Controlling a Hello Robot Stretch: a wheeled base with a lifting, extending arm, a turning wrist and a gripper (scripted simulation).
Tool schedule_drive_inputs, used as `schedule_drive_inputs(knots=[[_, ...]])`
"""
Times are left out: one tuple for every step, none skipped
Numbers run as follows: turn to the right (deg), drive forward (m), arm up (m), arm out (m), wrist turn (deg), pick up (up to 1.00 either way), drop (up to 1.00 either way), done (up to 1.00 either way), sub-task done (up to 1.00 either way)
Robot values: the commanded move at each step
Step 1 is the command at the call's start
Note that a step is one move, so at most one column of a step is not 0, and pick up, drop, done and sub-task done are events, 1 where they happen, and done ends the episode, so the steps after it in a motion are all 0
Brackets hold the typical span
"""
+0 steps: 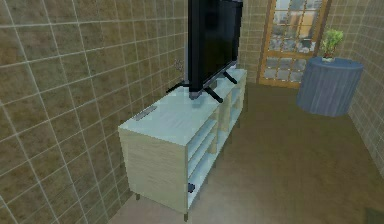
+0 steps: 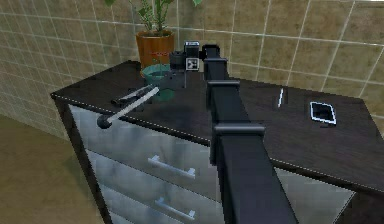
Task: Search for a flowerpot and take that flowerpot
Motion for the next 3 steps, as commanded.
schedule_drive_inputs(knots=[[0.0,0.0,0.0,0.0,45.0,0.0,0.0,0.0,0.0],[0.0,0.0,0.0,0.0,21.0,0.0,0.0,0.0,0.0],[0.0,0.0,0.0,0.0,0.0,1.0,0.0,0.0,0.0]])
